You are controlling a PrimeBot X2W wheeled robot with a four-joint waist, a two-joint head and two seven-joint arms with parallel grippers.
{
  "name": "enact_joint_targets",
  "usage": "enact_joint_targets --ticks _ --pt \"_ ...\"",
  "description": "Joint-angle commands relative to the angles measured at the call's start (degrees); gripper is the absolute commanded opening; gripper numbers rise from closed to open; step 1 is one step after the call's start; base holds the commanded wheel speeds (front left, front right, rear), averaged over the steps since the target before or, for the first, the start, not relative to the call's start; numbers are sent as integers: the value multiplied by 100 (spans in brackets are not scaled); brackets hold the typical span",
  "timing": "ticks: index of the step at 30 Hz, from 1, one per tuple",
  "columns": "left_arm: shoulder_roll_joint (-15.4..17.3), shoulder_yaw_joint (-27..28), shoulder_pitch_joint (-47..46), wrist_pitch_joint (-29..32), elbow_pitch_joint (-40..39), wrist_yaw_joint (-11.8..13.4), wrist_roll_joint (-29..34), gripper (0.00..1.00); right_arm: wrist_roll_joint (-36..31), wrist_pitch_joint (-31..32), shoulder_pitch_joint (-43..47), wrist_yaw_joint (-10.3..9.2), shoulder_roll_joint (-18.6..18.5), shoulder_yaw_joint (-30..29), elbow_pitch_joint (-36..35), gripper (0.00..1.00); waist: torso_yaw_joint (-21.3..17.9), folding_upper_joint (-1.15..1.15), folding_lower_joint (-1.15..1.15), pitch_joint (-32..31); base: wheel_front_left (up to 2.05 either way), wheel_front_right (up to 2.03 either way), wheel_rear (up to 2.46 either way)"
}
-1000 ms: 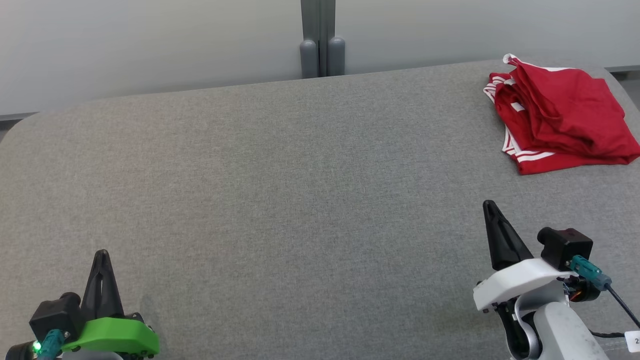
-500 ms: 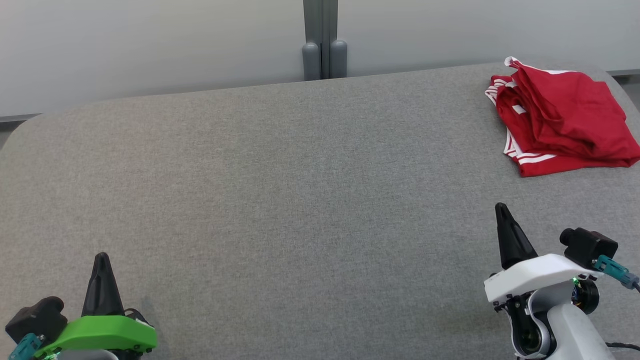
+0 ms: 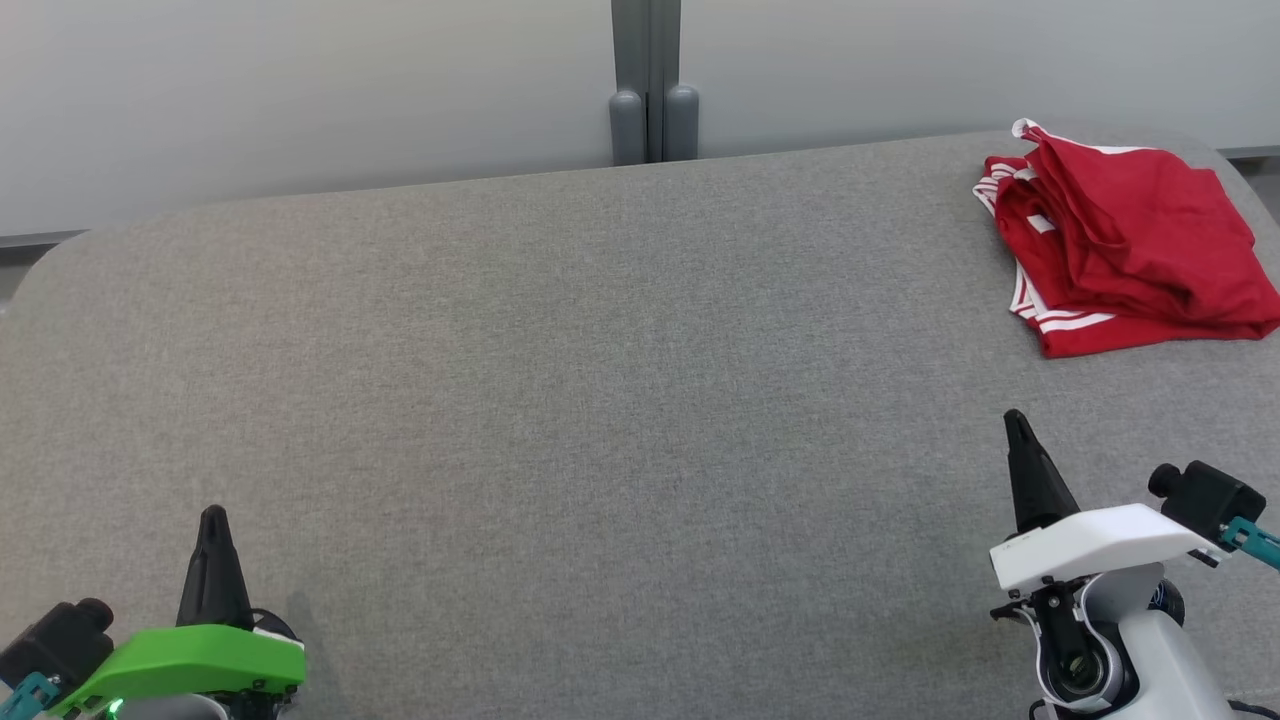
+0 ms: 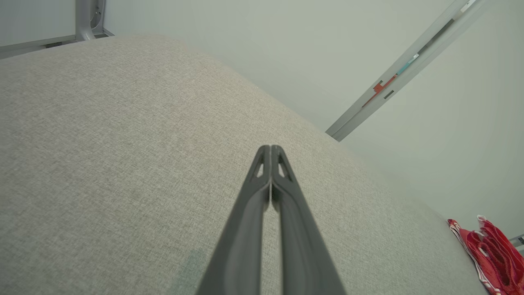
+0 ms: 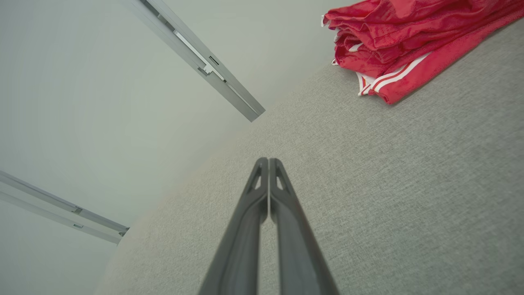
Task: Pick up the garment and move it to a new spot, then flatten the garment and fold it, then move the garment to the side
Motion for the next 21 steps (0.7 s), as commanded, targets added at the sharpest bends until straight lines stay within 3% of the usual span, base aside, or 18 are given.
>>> enact_joint_targets --ticks 1,21 --pt "32 3 -186 42 -65 -35 -222 0 216 52 -20 -1 -15 -53 -106 0 4 0 0 -5 0 0 0" --pt "12 -44 -281 424 -33 -114 -1812 0 1646 440 54 -1 41 -261 -196 0 47 0 0 -62 0 0 0"
